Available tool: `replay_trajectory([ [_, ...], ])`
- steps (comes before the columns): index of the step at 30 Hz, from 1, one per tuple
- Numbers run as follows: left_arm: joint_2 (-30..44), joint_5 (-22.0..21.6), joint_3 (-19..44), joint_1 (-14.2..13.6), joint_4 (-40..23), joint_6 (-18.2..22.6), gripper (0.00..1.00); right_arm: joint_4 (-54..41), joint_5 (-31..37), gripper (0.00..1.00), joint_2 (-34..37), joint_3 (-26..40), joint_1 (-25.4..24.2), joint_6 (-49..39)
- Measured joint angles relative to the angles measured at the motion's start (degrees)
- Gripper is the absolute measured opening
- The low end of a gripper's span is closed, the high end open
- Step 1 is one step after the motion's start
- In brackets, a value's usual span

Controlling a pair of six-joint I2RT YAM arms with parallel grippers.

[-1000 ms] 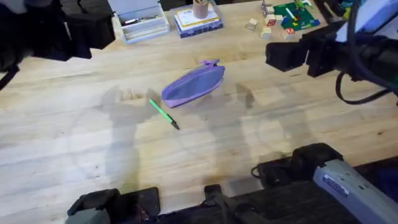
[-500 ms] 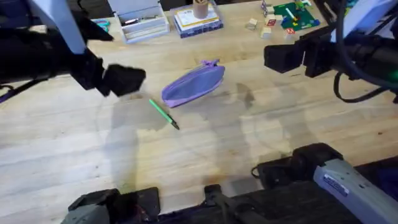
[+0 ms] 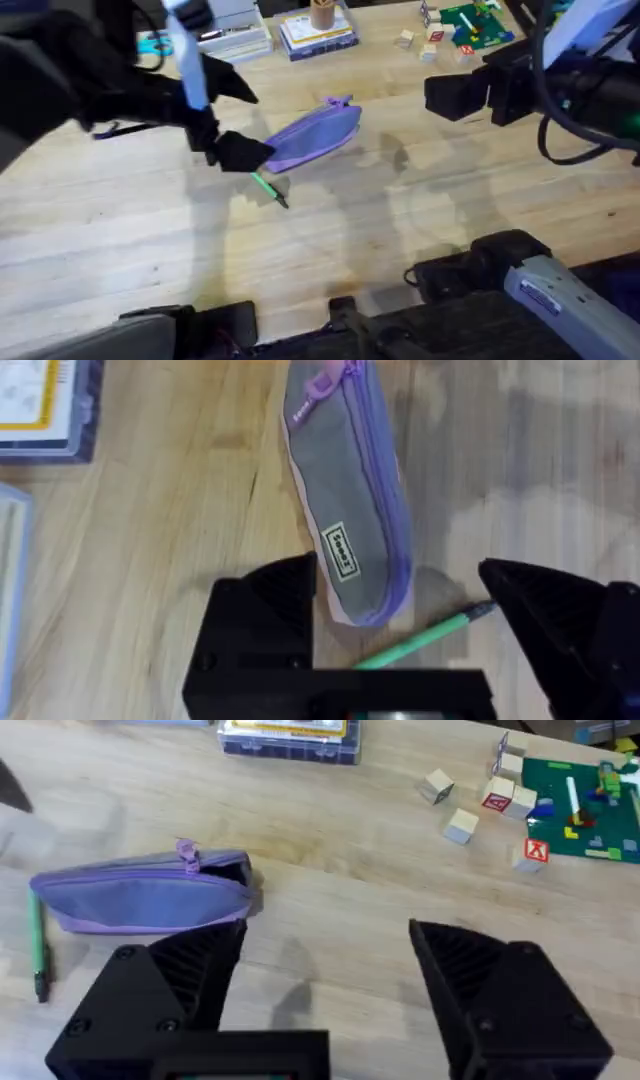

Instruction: Unzip the bag, pick up the pens from the table one at a time and place them inside, then zip the bag closed.

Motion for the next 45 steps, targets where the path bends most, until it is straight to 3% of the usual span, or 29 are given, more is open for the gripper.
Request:
replay_trajectory([
  [5,8.2,0.3,0.0,-2.2,3.5,1.4,0.995,0.0,0.0,0.997,0.0,0.0,0.0,0.0],
  [10,13.3,0.3,0.0,-2.3,3.8,1.6,0.995,0.0,0.0,0.998,0.0,0.0,0.0,-0.3],
  [26,13.5,0.3,0.0,-2.3,3.8,1.6,0.995,-0.3,0.0,0.998,0.0,0.0,0.0,-0.4],
  [27,13.5,0.3,0.0,-2.3,4.0,1.6,0.902,-0.3,-1.9,0.998,0.0,0.0,0.0,-0.4],
  [32,13.5,0.3,0.0,-2.3,4.1,1.7,0.157,1.0,-8.5,0.998,0.0,0.0,0.0,-0.4],
  [33,13.5,0.3,0.0,-2.3,4.5,2.0,0.075,1.0,-9.4,0.998,0.2,0.0,0.0,-0.4],
  [37,13.5,0.1,0.0,-2.4,4.9,2.0,0.044,1.7,-13.1,0.998,2.6,0.1,0.0,-0.4],
  [45,13.5,0.1,0.0,-2.4,5.2,2.0,0.044,8.1,-27.1,0.997,10.5,0.1,0.0,-0.4],
])
